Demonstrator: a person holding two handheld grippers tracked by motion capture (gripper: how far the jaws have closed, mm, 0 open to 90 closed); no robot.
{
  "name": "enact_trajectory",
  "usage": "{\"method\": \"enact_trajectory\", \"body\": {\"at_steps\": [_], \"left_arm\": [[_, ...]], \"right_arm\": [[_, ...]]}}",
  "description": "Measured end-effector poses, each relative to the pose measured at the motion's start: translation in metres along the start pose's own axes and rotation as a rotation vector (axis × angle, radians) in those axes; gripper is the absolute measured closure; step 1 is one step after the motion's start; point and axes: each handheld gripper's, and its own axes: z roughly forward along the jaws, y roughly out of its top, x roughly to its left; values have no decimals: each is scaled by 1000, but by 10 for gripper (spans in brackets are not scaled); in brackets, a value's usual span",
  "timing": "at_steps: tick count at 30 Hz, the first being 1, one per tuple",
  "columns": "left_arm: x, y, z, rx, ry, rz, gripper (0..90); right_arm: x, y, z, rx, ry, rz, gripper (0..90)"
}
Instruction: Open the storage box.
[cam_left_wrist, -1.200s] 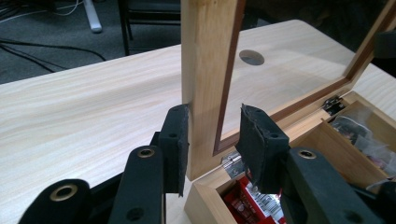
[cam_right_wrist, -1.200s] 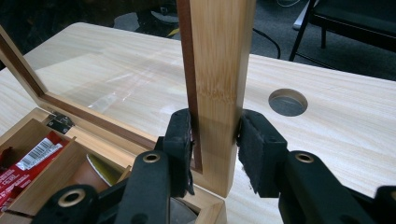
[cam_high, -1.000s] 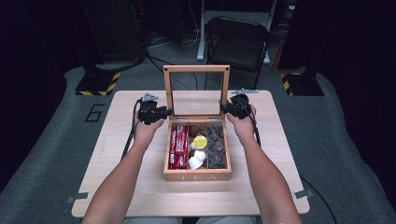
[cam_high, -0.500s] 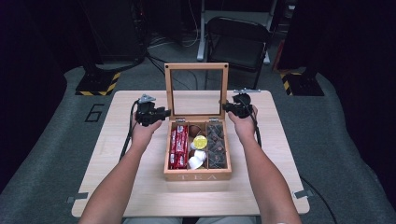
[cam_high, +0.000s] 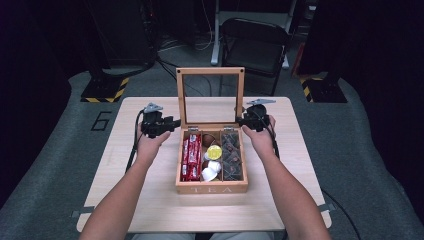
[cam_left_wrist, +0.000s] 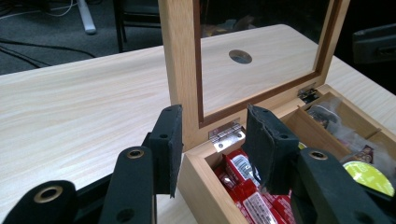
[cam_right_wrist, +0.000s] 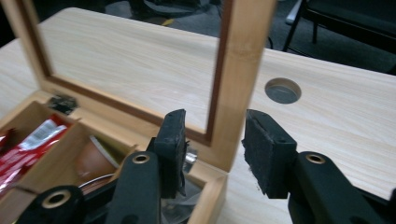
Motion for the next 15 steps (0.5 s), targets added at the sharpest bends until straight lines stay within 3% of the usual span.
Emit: {"method": "enact_trajectory", "body": {"at_steps": [6,11,15], "left_arm": [[-6,0,-12,-2,-15,19,556],[-13,0,-18,16,-42,46,534],[-18,-4,-22,-8,-65,31,519]], "right_arm": [[12,-6,-18,-29,45,-30,500],[18,-13,-27,-35,84,-24,434],[24,-20,-33,-37,86,-48,395]]}}
